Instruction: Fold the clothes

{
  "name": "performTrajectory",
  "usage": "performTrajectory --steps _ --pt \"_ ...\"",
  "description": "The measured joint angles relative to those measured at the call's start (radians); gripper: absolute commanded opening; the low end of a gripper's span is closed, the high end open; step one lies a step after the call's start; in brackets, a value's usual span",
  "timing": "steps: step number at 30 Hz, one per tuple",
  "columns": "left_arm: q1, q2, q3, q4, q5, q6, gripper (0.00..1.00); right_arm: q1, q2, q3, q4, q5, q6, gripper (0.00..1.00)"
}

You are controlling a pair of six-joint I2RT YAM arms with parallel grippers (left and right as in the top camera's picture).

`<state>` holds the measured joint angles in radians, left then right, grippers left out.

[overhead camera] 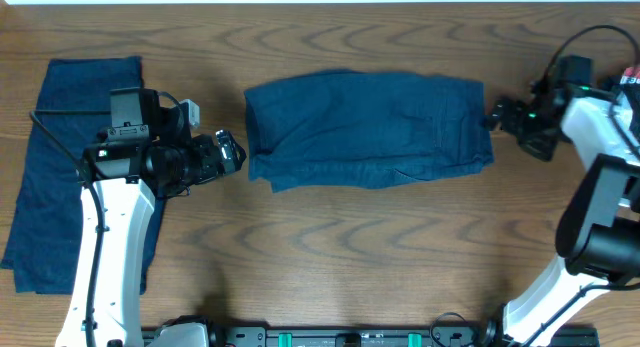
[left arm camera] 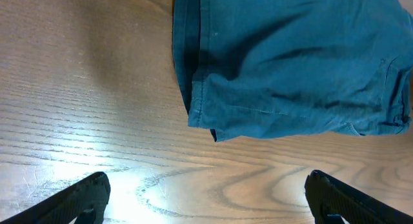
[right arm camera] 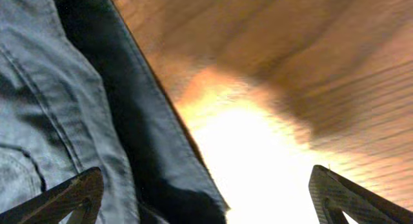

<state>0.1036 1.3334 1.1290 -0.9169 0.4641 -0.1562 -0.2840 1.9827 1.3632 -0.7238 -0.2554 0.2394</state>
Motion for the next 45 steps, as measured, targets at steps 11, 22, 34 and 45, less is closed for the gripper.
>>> performTrajectory --steps 11,22,34,45 --pt "0.0 0.0 0.0 -0.045 0.0 0.0 0.98 -0.016 0.045 0.003 -0.143 -0.348 -0.3 0.99" --pt "0.0 0.001 0.0 -0.07 0.0 0.0 0.98 -0.026 0.124 0.031 -0.145 -0.484 -0.291 0.99" --pt "0.0 0.001 0.0 -0.071 0.0 0.0 0.98 -0.09 0.125 0.037 -0.153 -0.46 -0.251 0.99" --pt "0.0 0.001 0.0 -0.071 0.0 0.0 0.98 -0.11 0.125 0.087 -0.173 -0.396 -0.244 0.99"
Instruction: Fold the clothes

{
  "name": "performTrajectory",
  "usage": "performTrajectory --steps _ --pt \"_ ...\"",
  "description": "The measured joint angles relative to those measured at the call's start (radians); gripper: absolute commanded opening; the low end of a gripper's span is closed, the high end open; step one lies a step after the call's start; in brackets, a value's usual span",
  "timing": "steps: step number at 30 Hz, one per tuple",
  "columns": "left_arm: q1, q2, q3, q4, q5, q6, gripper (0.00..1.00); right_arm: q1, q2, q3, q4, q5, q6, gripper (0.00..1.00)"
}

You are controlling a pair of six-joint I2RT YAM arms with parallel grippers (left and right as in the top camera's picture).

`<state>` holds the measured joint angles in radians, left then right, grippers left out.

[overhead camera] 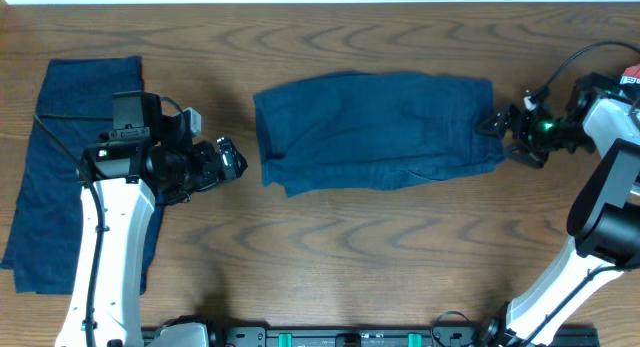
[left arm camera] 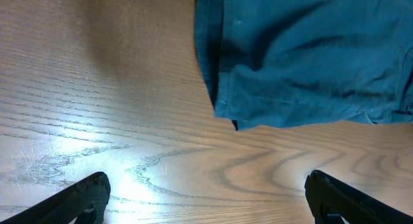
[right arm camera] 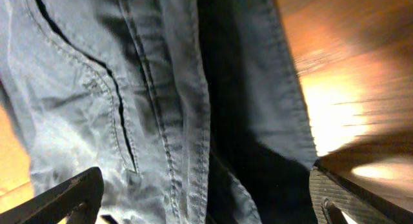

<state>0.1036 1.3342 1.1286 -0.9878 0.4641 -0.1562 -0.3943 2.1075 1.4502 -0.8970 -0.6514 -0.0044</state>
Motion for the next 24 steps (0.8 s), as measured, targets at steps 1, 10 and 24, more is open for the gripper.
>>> performTrajectory --steps 1,10,24 --pt "0.0 0.0 0.0 0.0 0.0 0.0 0.98 -0.005 0.0 0.016 -0.009 0.009 -0.003 0.99" --pt "0.0 0.0 0.0 0.0 0.0 0.0 0.98 -0.016 -0.004 0.176 -0.109 0.095 -0.045 0.99" --pt "0.0 0.001 0.0 -0.005 0.0 0.0 0.98 -0.005 0.039 0.176 -0.109 0.22 0.014 0.99"
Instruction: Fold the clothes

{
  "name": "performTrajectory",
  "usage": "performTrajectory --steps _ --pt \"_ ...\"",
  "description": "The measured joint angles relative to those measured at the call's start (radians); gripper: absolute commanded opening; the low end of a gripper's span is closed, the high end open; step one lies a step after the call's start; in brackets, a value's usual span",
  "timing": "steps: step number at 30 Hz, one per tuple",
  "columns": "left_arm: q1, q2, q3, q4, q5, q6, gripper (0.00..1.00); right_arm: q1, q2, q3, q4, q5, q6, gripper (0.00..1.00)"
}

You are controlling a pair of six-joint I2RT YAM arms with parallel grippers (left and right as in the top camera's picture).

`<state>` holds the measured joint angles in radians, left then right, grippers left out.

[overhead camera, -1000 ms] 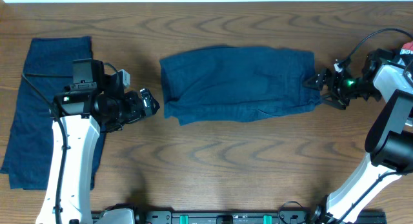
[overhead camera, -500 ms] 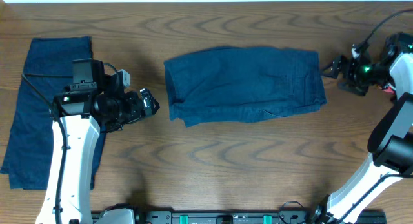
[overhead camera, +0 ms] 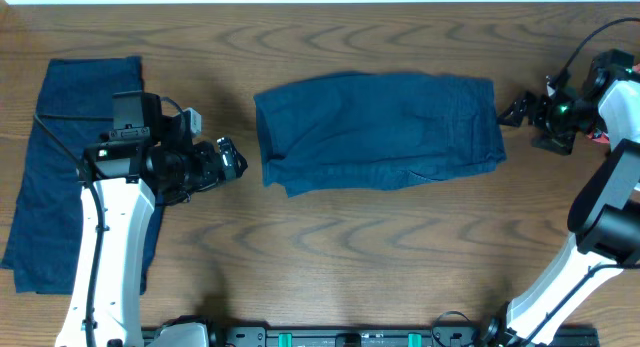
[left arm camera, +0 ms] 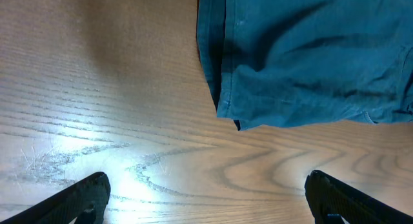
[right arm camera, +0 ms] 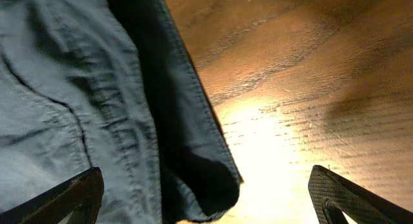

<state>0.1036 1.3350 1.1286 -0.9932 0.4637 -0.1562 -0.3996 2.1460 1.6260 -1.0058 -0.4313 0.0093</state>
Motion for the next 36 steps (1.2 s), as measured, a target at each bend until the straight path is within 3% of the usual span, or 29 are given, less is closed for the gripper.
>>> performTrajectory --steps 10,12,14,23,24,26,28,29,36 --pt "0.0 0.0 0.0 -0.017 0.0 0.0 0.98 0.001 0.104 0.025 -0.02 -0.221 -0.114 0.99" --pt "0.0 0.0 0.0 -0.017 0.0 0.0 0.98 0.002 0.123 0.033 -0.023 -0.283 -0.132 0.97" --pt "0.0 0.0 0.0 -0.017 0.0 0.0 0.98 0.002 0.142 0.039 -0.024 -0.337 -0.15 0.86" --pt "0.0 0.0 0.0 -0.018 0.0 -0.002 0.98 0.011 0.201 0.039 -0.022 -0.489 -0.198 0.75" --pt "0.0 0.0 0.0 -0.017 0.0 -0.003 0.98 0.015 0.202 0.039 -0.02 -0.496 -0.201 0.7" --pt "0.0 0.0 0.0 -0.018 0.0 -0.004 0.98 0.026 0.204 0.036 -0.007 -0.494 -0.213 0.49" --pt "0.0 0.0 0.0 -0.018 0.0 -0.004 0.98 0.043 0.215 0.032 0.011 -0.475 -0.214 0.12" --pt "0.0 0.0 0.0 -0.017 0.0 -0.004 0.98 0.051 0.221 0.029 0.02 -0.468 -0.216 0.01" --pt "0.0 0.0 0.0 -0.017 0.0 -0.004 0.98 0.123 0.238 0.018 0.034 -0.468 -0.181 0.01"
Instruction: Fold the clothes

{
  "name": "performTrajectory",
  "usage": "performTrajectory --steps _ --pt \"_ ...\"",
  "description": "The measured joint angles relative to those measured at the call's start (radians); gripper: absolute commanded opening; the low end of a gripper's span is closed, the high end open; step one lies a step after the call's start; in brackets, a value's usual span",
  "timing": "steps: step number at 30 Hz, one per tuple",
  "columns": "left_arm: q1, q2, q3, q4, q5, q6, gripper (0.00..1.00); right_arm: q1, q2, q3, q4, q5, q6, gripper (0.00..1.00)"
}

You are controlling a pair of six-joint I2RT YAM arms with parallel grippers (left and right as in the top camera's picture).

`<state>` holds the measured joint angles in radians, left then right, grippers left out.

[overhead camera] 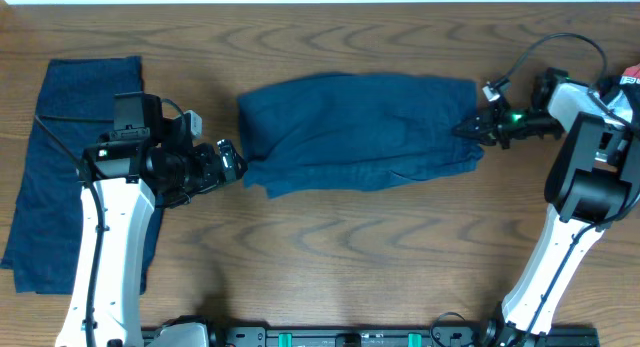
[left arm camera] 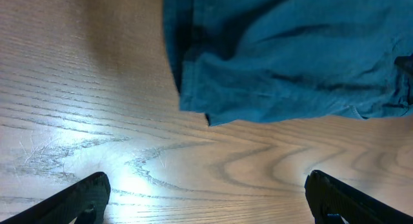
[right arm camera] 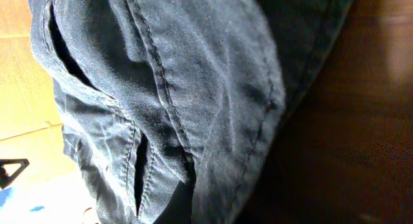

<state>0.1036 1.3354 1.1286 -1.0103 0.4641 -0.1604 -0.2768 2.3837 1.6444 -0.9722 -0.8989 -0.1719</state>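
A blue garment (overhead camera: 355, 132), folded into a broad band, lies across the middle of the table. My right gripper (overhead camera: 468, 130) is at its right end. In the right wrist view the denim-like fabric (right arm camera: 193, 88) with seams and a pocket slit fills the frame, and no fingertips show at the corners, so the jaws look shut on the cloth. My left gripper (overhead camera: 232, 159) stands open just off the garment's left end. In the left wrist view its fingers (left arm camera: 84, 198) are spread over bare wood, with the garment's hem (left arm camera: 258, 69) ahead of them.
A second dark blue cloth (overhead camera: 60, 137) lies flat along the table's left side, partly under my left arm. Bare wooden table (overhead camera: 350, 257) stretches in front of the garment. A cable loops above the right arm near the far right edge.
My right gripper was open and off the garment's right end; now it is at that end, buried in cloth. The whole garment sits further left, closer to my left gripper.
At first my right gripper was open at the garment's right edge. Then it was open around that edge and the garment lay slightly further right. Then it stood clear of the cloth. Now it is on the right end and the garment has shifted left. The left arm stayed put.
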Motion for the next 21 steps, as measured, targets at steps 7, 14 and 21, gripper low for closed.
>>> performTrajectory --steps 7,14,21 --pt "0.0 0.0 0.0 0.0 0.0 0.0 0.98 0.004 0.0 0.024 -0.103 0.041 0.018 0.01" --pt "0.0 0.0 0.0 0.007 0.0 0.0 0.98 0.003 -0.099 0.087 -0.202 0.195 0.045 0.01" --pt "0.0 0.0 0.0 0.008 0.0 0.0 0.98 0.003 -0.325 0.208 -0.32 0.358 0.079 0.01"
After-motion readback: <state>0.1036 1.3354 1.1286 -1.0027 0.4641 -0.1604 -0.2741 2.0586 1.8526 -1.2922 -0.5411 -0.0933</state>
